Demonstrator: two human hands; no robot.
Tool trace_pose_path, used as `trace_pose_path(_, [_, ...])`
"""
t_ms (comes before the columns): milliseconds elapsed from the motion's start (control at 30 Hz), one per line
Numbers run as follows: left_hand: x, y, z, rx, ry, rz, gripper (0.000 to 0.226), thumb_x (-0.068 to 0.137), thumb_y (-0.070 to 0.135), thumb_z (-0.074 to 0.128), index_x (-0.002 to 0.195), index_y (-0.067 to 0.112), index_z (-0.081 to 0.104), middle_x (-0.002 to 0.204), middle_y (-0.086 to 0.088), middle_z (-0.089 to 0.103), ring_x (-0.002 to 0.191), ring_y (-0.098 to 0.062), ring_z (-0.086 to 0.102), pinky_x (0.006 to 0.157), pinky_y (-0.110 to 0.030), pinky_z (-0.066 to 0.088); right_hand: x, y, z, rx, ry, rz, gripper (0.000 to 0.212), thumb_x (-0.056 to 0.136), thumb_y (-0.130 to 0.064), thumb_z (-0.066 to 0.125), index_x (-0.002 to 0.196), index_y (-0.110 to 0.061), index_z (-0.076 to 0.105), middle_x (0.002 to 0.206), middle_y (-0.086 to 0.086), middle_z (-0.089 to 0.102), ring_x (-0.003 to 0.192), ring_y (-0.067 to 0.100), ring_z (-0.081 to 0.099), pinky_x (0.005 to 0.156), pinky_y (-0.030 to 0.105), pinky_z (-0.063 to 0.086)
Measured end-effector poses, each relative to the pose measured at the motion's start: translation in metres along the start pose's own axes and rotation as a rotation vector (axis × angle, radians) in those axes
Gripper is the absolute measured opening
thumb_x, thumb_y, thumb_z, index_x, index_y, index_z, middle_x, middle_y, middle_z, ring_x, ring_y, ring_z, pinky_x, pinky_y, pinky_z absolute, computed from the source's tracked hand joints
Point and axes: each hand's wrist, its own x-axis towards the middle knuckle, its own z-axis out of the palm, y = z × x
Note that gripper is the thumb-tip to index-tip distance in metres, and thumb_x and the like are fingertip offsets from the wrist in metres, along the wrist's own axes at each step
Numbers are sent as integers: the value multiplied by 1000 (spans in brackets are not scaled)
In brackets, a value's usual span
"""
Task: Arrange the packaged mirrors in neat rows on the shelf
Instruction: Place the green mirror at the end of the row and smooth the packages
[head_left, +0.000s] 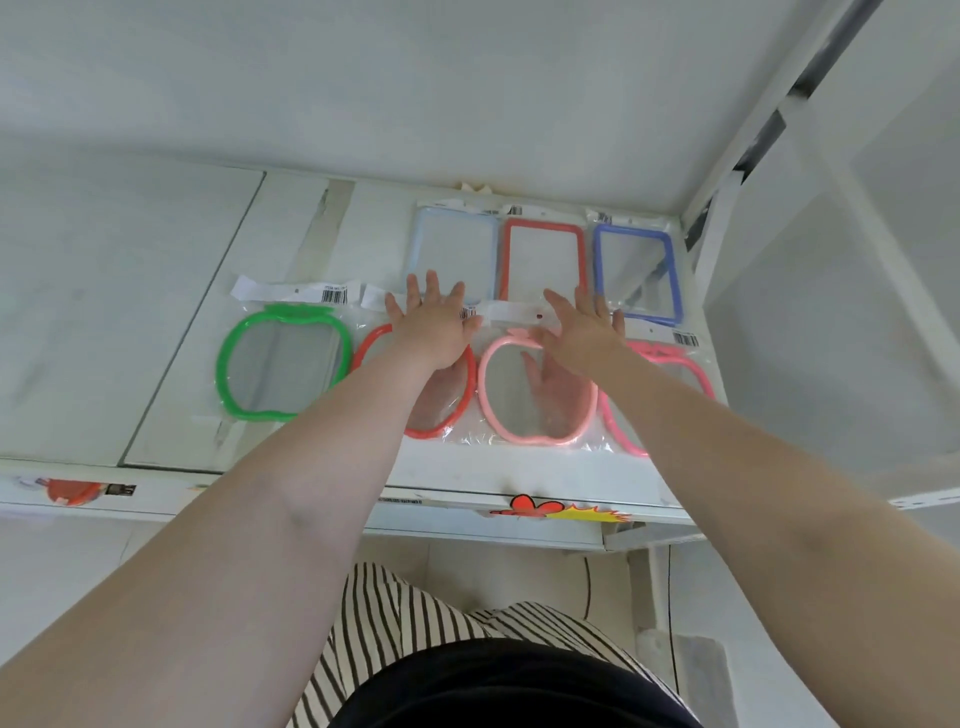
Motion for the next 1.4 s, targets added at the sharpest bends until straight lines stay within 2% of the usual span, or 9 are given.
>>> trace_pose_path(100, [13,-8,2,2,-36,-48,57,98,52,19,151,32,13,162,-8,-4,148,-38,-10,115,-62,-6,14,-1,6,-26,-18,-28,69,90,-65,34,150,-37,16,162,7,6,149,29,-3,118,53,-3])
trace_pose_path(267, [23,-12,9,-7,-18,-47,52,99,48,19,150,38,13,162,-4,-4,148,-37,-9,113,-63,-6,25,-1,10,-64,-14,-58,62,90,-60,35,144,-31,27,153,10,25,146,31,13,118,54,6])
trace_pose_path(667, [31,-13,10,17,-3,-38,53,99,46,21,150,38,10,162,-4,-7,147,-36,-13,113,-62,-7,31,0,10,-40,8,-65,63,93,-55,37,149,-32,21,160,8,14,148,30,5,119,51,2])
trace_pose_path(767, [29,-10,11,49,70,-19,55,99,46,21,151,36,8,162,-6,-8,147,-36,-15,114,-60,-10,28,6,7,62,121,-69,63,94,-54,39,150,-34,20,162,9,8,149,30,1,119,49,0])
trace_pose_path(833, [29,-3,9,88,129,44,55,100,45,21,152,33,6,162,-6,-7,148,-35,-14,115,-59,-9,29,20,3,109,215,18,60,95,-51,36,150,-32,21,160,12,12,148,33,5,119,51,4])
trace_pose_path(933, [31,10,8,102,98,119,55,101,44,20,152,31,7,162,-6,-5,149,-33,-10,116,-58,-5,33,46,-1,119,188,196,58,96,-52,30,148,-28,26,156,17,22,145,36,15,118,54,11])
trace_pose_path(1033, [30,14,14,51,20,114,54,101,42,20,152,30,9,162,-5,-2,149,-34,-6,118,-58,0,38,58,4,94,133,178,56,95,-53,30,143,-25,33,148,19,32,139,38,26,114,56,21])
trace_pose_path(1233, [27,13,16,46,16,115,53,101,41,20,152,31,9,163,-3,-2,149,-33,-4,119,-57,3,45,65,6,93,114,129,55,93,-53,32,142,-27,31,147,17,30,138,38,25,113,53,22])
trace_pose_path(1400, [26,13,15,63,16,123,53,102,40,20,152,31,8,163,-4,-2,149,-34,-3,119,-57,3,43,67,4,112,125,98,50,92,-51,36,136,-26,37,133,12,38,130,36,32,108,51,27])
